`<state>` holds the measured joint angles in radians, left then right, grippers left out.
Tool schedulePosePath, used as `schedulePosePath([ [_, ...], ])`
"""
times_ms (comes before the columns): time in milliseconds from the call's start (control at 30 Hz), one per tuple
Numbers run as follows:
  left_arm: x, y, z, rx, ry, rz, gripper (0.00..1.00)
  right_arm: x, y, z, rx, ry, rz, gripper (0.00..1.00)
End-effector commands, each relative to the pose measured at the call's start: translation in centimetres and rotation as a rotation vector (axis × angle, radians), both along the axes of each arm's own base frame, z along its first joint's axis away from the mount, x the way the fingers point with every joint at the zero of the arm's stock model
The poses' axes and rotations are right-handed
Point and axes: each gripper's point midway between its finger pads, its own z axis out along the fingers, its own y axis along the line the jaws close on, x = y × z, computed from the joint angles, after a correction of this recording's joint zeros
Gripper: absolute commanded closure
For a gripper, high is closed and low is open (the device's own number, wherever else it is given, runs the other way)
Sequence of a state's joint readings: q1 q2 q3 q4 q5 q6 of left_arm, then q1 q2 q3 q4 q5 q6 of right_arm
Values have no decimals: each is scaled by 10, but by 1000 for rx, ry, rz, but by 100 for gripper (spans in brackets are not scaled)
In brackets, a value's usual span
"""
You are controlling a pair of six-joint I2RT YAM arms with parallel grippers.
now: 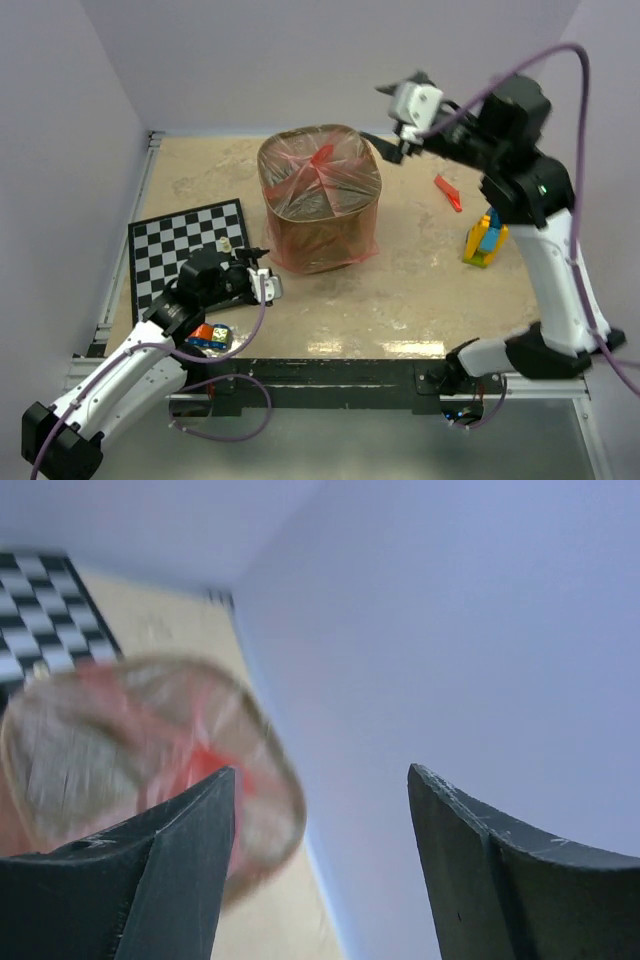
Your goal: Put the trash bags into the trash bin
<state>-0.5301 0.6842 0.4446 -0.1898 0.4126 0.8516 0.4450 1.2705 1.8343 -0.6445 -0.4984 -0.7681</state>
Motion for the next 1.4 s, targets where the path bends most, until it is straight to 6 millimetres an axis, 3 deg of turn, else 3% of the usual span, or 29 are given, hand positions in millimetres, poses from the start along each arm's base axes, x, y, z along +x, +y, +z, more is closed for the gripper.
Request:
schedulePosePath([
  [0,-3,4,7,-139,168,144,24,32,112,-67,-100,373,244,32],
  [33,1,6,13,-164,168,177,24,37,129,-62,-112,369,282,35],
  [67,4,8,19,-177,157,197,24,44,143,-70,-100,415,257,38],
  [133,11,20,33,-193,117,251,24,48,154,-108,-203,423,284,39],
  [167,16,29,38,-194,99,294,24,45,152,-131,-275,431,277,39],
  [233,21,45,51,-195,64,366,24,36,144,-158,-353,461,268,43],
  [333,19,60,62,-206,33,416,23,32,131,-183,-403,522,219,45],
  [533,15,66,67,-263,46,451,23,42,126,-245,-499,652,147,54],
  [700,20,73,74,-291,24,486,23,49,129,-280,-558,688,165,56],
  [867,23,80,72,-318,27,531,23,45,128,-328,-613,742,194,58],
  [1133,25,88,67,-334,42,568,23,55,134,-362,-645,691,232,59],
  [1367,27,92,65,-338,63,592,23,50,137,-387,-663,733,273,59],
])
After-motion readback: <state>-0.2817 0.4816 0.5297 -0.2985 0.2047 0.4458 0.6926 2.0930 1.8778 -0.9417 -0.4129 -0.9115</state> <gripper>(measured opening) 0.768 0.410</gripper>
